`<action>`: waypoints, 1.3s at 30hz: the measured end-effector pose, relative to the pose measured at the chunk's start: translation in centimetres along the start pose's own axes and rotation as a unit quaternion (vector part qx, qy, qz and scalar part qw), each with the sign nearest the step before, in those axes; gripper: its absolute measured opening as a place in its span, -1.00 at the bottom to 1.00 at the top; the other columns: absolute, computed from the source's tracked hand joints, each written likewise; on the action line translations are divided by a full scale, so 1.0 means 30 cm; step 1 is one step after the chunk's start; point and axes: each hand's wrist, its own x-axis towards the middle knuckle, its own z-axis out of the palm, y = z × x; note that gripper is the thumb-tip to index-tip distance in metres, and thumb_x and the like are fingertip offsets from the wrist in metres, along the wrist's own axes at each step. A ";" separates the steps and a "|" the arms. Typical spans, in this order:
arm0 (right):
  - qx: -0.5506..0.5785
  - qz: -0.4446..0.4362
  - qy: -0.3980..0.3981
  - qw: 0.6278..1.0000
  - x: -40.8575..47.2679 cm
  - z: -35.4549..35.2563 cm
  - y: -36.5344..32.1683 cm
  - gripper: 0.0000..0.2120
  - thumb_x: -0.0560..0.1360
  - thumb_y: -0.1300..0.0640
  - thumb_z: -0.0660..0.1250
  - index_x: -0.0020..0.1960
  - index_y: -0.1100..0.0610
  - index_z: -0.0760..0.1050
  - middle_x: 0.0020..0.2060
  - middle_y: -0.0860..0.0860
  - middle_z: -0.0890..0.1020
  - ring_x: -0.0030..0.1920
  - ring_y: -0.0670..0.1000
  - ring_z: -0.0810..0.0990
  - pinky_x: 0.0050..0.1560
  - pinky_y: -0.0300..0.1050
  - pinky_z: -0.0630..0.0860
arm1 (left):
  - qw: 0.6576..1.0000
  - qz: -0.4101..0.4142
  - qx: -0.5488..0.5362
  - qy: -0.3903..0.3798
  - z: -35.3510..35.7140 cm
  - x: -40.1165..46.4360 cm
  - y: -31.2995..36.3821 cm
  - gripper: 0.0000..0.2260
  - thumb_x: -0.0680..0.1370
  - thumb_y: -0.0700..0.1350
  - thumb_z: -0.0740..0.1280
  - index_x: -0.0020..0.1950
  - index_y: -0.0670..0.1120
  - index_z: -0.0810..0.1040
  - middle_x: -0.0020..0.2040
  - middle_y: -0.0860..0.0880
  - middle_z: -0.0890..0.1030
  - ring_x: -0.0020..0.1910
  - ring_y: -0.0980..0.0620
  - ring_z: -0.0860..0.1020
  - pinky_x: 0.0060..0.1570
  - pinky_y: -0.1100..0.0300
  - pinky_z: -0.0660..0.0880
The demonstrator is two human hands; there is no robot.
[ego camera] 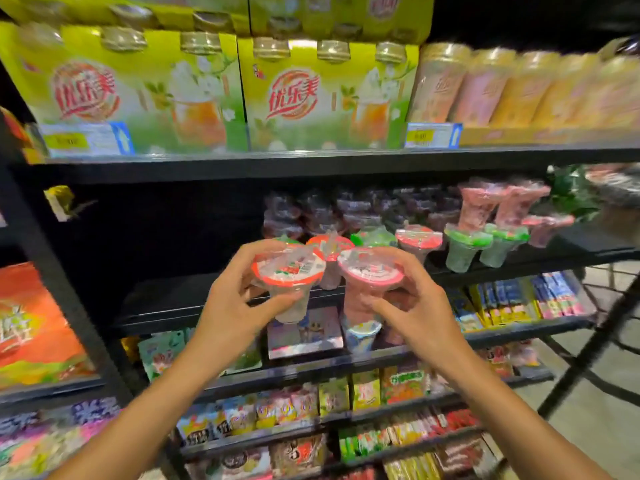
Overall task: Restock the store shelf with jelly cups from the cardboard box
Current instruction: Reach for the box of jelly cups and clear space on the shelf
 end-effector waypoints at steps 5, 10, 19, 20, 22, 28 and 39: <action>-0.009 -0.006 0.043 0.999 0.061 -0.048 -0.028 -0.45 0.46 0.27 0.53 0.34 -0.10 0.47 0.25 -0.17 0.61 0.23 -0.10 0.62 0.15 -0.16 0.60 | 0.997 0.016 -0.043 -0.056 0.034 0.145 0.019 -0.50 0.43 -0.31 0.53 0.30 0.00 0.51 0.24 0.13 0.58 0.27 0.09 0.57 0.17 0.26 0.54; -0.023 -0.040 0.067 0.997 0.140 -0.175 -0.024 -0.46 0.47 0.31 0.51 0.36 0.00 0.46 0.24 -0.17 0.61 0.27 -0.06 0.61 0.21 -0.09 0.58 | 0.994 0.031 -0.073 -0.071 0.139 0.250 0.036 -0.52 0.44 -0.32 0.54 0.27 -0.03 0.50 0.26 0.05 0.60 0.25 0.05 0.59 0.12 0.21 0.56; -0.041 -0.070 0.060 0.995 0.315 -0.404 0.124 -0.41 0.45 0.44 0.46 0.37 0.02 0.48 0.31 -0.06 0.58 0.28 -0.11 0.59 0.14 -0.31 0.53 | 0.997 0.038 -0.022 -0.060 0.356 0.428 0.012 -0.48 0.36 -0.39 0.58 0.24 -0.14 0.49 0.20 0.03 0.60 0.16 0.16 0.60 0.03 0.34 0.51; -0.042 -0.073 0.057 0.995 0.334 -0.415 0.143 -0.41 0.46 0.43 0.46 0.38 -0.02 0.48 0.32 -0.07 0.58 0.29 -0.10 0.58 0.17 -0.28 0.54 | 0.998 0.035 -0.021 -0.055 0.371 0.444 0.006 -0.47 0.35 -0.39 0.58 0.24 -0.14 0.49 0.19 0.04 0.60 0.15 0.16 0.60 0.03 0.34 0.51; -0.042 -0.078 0.054 0.995 0.363 -0.428 0.173 -0.39 0.46 0.43 0.45 0.38 -0.05 0.47 0.33 -0.09 0.57 0.28 -0.12 0.59 0.19 -0.27 0.54 | 0.999 0.029 -0.022 -0.040 0.398 0.469 -0.011 -0.47 0.35 -0.39 0.58 0.25 -0.16 0.48 0.18 0.04 0.60 0.16 0.15 0.61 0.04 0.32 0.53; -0.081 -0.069 0.052 0.993 0.413 -0.448 0.234 -0.45 0.52 0.31 0.46 0.40 -0.06 0.42 0.28 -0.32 0.50 0.24 -0.42 0.47 0.15 -0.50 0.41 | 0.999 0.027 0.016 -0.010 0.456 0.518 -0.079 -0.47 0.33 -0.36 0.60 0.23 -0.17 0.50 0.17 0.02 0.62 0.16 0.10 0.61 0.11 0.26 0.53; -0.171 -0.044 0.038 0.984 0.435 -0.450 0.263 -0.41 0.57 0.03 0.43 0.51 -0.19 0.25 0.14 -0.14 0.60 -0.07 0.04 0.55 -0.11 -0.42 0.45 | 0.995 -0.027 0.092 0.001 0.478 0.553 -0.132 -0.43 0.44 -0.25 0.56 0.35 0.04 0.42 0.19 0.13 0.59 0.16 0.14 0.62 0.14 0.31 0.55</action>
